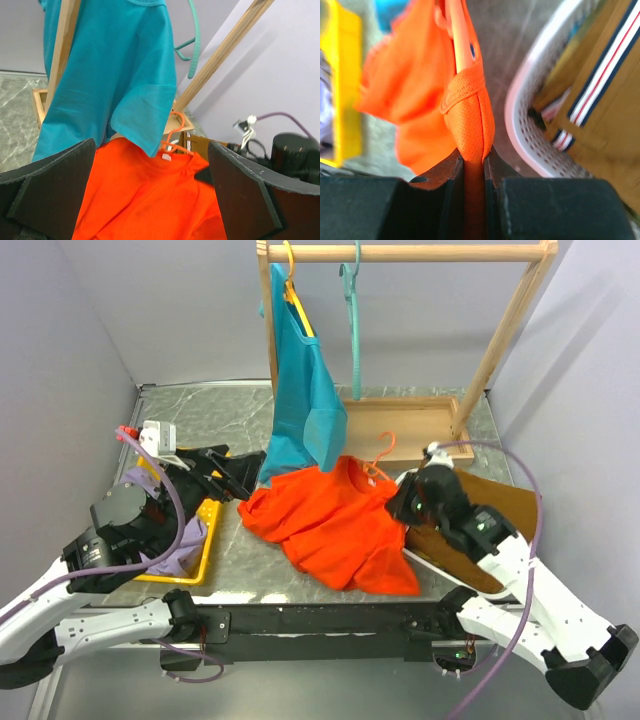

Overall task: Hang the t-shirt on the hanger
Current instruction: Place the hanger at the clothesline.

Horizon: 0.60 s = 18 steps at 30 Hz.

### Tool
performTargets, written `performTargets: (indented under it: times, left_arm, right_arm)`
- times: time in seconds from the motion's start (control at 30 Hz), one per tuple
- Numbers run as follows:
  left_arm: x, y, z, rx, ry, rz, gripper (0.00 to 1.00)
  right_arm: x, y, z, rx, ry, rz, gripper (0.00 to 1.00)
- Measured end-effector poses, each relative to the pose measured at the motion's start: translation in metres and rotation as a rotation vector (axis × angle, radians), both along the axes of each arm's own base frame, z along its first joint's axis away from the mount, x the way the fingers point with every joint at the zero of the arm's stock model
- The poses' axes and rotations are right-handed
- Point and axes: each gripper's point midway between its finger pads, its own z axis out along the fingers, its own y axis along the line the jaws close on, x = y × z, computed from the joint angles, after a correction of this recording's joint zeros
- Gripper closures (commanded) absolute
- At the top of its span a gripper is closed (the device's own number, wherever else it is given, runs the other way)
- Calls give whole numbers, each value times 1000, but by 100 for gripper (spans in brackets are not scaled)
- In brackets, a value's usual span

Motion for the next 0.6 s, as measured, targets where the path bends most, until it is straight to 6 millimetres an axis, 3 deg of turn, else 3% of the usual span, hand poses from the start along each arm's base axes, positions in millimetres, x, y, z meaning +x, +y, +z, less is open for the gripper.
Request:
performTargets:
  times: [0.27, 0.43, 0.6]
  left_arm:
    - [-1, 1, 11, 1, -6, -5, 1]
    - [-3, 0, 9, 16, -3, -17, 1]
    - [-6, 1, 8, 19, -2, -29, 1]
  right_arm:
    - [34, -25, 71, 31, -127, -104, 100]
    - [39, -43, 106, 13, -192, -164, 100]
    - [41, -56, 156, -11, -283, -199, 100]
